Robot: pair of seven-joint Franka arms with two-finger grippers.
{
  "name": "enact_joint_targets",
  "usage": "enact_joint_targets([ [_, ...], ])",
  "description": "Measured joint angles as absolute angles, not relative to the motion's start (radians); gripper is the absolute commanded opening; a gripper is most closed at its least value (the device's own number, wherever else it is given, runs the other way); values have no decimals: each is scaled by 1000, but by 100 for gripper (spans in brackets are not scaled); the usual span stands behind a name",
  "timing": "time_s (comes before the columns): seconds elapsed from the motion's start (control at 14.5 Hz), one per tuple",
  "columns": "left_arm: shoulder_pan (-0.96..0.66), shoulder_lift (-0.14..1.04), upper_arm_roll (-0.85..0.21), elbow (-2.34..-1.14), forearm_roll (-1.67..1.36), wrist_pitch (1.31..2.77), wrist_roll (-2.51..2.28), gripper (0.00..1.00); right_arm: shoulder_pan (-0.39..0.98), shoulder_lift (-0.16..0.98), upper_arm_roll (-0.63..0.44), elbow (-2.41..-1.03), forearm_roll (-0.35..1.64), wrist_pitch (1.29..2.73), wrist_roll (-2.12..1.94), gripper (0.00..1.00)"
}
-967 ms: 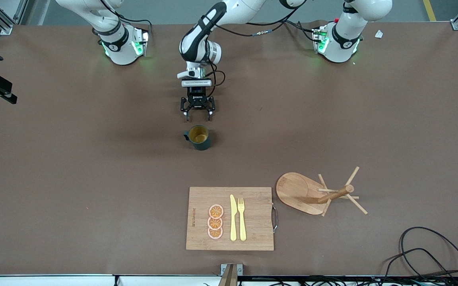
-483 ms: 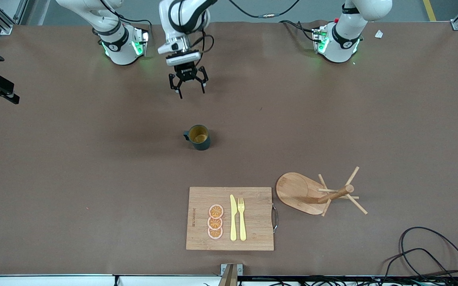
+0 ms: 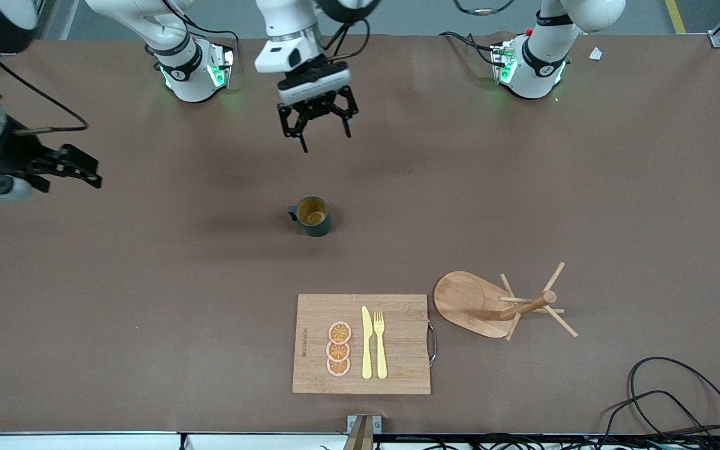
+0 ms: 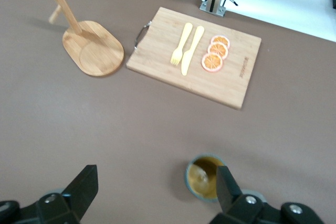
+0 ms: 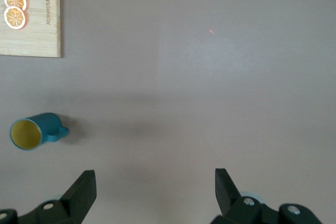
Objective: Transfer cup from left to right arm and place
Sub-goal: 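Raise the left gripper away while the right gripper reaches the mug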
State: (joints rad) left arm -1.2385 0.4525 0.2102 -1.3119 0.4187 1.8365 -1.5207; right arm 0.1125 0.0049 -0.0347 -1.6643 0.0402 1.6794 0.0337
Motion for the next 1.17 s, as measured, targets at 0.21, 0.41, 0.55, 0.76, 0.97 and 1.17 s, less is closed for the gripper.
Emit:
enact_joint_targets([
  [0.21,-1098,352,210,-1314,321,1786,-1294,100,158,-7,-33,-1776,44,1803,114,100],
  [0.41,-952,275,209,-1316,233,1731,-1066,100,260,-34,-31,-1926,44,1935,268,100],
  [0.55,-841,234,208,-1318,167,1709,-937,100,335,-43,-29,-1968,40,1974,372,100],
  [0.76,-681,185,202,-1322,86,1648,-715,100,423,-44,-28,-1995,12,2027,497,100],
  [0.97,-492,154,125,-1325,29,1560,-542,100,485,-34,-28,-2045,-8,2089,602,100],
  [1.17,-327,112,40,-1359,15,1498,-378,100,568,11,-27,-2059,-67,2141,751,100],
])
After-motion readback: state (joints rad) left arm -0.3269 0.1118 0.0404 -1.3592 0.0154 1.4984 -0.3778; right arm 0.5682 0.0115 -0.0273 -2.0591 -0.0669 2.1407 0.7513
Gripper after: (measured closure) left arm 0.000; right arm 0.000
